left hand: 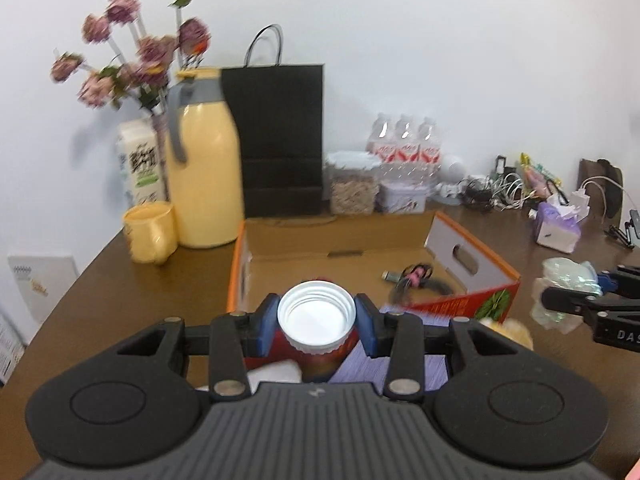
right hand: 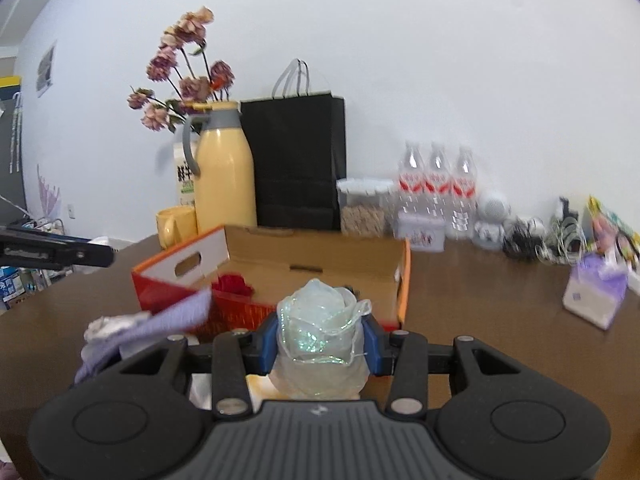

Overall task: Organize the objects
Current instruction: 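Carry the cap and plastic bag into the box and release both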

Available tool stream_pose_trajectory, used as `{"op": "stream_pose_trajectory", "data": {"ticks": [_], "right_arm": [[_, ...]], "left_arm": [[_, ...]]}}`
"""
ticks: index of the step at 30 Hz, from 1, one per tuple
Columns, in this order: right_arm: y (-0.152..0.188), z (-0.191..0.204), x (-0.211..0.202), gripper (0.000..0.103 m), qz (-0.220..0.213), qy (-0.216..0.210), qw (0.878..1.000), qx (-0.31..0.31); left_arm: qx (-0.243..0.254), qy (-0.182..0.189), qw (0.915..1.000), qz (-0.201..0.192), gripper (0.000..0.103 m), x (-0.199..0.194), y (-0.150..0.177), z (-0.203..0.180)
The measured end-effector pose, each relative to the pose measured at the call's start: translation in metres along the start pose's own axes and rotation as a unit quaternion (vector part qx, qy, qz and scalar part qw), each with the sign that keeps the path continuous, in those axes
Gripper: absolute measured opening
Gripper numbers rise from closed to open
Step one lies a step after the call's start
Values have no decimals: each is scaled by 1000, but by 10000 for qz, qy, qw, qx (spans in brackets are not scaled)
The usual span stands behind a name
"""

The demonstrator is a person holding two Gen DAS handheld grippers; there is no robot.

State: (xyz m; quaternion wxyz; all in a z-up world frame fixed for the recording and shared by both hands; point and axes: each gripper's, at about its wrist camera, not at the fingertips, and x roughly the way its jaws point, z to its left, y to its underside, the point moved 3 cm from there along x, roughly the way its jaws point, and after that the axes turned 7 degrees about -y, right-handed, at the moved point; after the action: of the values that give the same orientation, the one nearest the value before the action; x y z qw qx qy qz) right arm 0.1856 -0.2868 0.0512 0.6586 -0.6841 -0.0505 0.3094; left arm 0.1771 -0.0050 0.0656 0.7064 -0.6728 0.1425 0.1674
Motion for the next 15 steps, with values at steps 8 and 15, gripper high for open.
{"op": "stream_pose_trajectory", "data": {"ticks": [8,15], "right_arm": [[-46,1,39,41,-290,-123,9993,-221],[-61,-10,103,41,-59,-155,9998,-102]], "left_arm": [[29,94,9999,67,41,44,-34,-22],[-104,-56,9986,522,41,101,-40,-32]]}}
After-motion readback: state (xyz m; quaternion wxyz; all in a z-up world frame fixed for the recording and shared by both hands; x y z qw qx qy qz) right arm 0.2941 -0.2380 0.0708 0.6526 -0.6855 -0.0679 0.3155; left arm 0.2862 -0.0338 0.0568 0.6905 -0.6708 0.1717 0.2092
